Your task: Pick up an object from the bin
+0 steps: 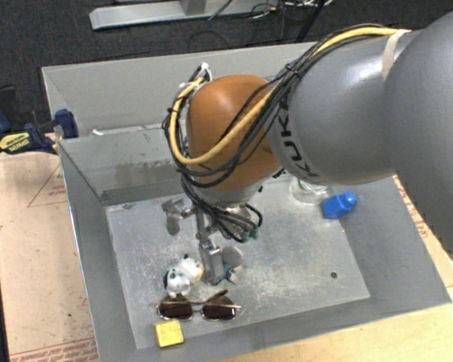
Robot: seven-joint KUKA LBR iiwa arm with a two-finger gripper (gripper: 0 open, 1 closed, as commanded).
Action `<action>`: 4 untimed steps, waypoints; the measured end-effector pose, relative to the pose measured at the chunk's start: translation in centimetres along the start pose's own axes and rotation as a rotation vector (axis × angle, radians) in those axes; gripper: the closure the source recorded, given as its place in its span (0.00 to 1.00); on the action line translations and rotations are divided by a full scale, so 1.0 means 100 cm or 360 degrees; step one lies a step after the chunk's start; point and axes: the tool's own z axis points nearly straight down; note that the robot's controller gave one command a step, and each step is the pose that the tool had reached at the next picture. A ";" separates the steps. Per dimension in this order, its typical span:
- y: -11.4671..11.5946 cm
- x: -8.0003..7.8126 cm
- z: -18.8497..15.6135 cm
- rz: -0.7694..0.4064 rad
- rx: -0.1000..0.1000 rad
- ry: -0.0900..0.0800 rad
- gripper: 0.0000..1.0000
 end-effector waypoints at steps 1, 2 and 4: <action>0.004 0.004 0.058 -0.0462 0.0001 -0.0006 0.00; 0.014 0.010 0.077 -0.0721 0.0000 0.0001 1.00; 0.014 0.012 0.072 -0.0721 -0.0002 0.0008 1.00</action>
Offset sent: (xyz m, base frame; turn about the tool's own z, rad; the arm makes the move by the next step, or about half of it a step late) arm -0.0148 0.0102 -0.0775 -0.4565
